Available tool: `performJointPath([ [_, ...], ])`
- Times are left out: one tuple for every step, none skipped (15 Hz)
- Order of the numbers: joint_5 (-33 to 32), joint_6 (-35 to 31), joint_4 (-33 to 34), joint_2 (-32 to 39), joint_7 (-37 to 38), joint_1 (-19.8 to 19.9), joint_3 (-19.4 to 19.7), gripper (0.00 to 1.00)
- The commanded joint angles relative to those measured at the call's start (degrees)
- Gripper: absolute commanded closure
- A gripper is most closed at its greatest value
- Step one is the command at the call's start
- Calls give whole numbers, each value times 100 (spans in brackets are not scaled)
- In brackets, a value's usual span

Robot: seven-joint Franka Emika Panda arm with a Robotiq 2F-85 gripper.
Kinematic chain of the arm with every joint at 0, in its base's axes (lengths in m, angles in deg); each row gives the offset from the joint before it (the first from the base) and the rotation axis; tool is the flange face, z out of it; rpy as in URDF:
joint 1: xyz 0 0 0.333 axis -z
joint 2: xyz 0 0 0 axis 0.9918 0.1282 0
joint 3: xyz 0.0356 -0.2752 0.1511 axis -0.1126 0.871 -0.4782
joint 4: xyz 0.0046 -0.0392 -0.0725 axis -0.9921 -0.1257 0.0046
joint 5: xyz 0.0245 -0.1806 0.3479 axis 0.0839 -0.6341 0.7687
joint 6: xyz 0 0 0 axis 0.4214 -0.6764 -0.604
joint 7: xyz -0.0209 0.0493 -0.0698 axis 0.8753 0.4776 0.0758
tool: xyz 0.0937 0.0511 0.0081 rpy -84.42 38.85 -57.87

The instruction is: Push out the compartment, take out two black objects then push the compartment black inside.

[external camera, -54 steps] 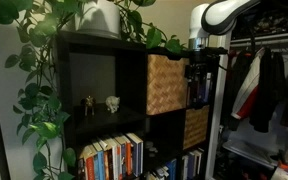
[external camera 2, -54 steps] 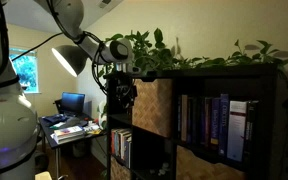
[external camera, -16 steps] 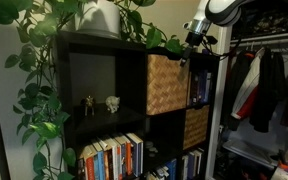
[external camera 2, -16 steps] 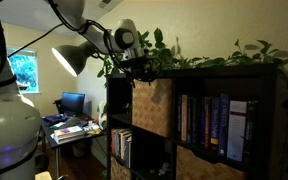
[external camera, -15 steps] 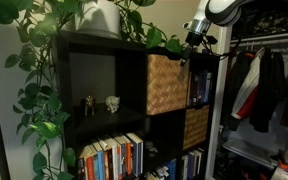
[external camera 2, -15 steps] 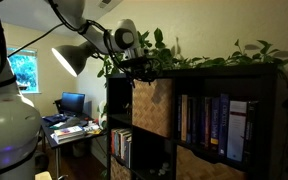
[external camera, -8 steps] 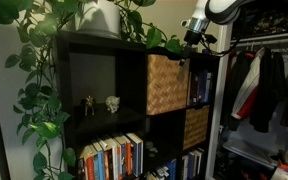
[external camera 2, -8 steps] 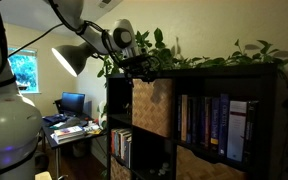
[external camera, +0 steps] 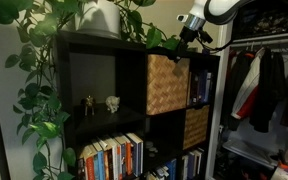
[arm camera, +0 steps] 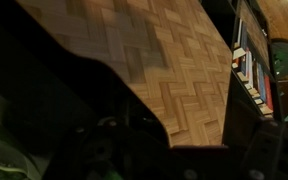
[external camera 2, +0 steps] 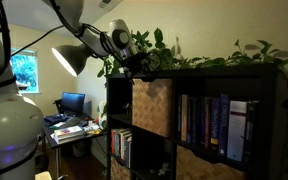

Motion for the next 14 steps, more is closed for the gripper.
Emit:
performJointPath([
  [-76,-517,-92,85,-437,-156,85,0],
  [-76,-626,-154,88,-609,-181,103,0],
  [-84,-708,-199,100,-763,-186,111,0],
  [-55,-813,-247,111,-921,-196,129,0],
  [-32,-890,-294,117,-1052,-198,140,0],
  [-46,-951,-346,109,-1152,-184,141,0],
  [-73,-986,-396,93,-1221,-164,135,0],
  [-63,-1028,-439,79,-1326,-166,146,0],
  [-67,-1103,-494,66,-1443,-169,162,0],
  [-80,-1188,-560,47,-1572,-168,177,0],
  [-45,-1237,-615,32,-1697,-182,200,0],
  [-11,-1296,-672,15,-1826,-197,224,0],
  [29,-1355,-724,9,-1972,-220,255,0],
  [29,-1394,-773,1,-2068,-216,262,0],
])
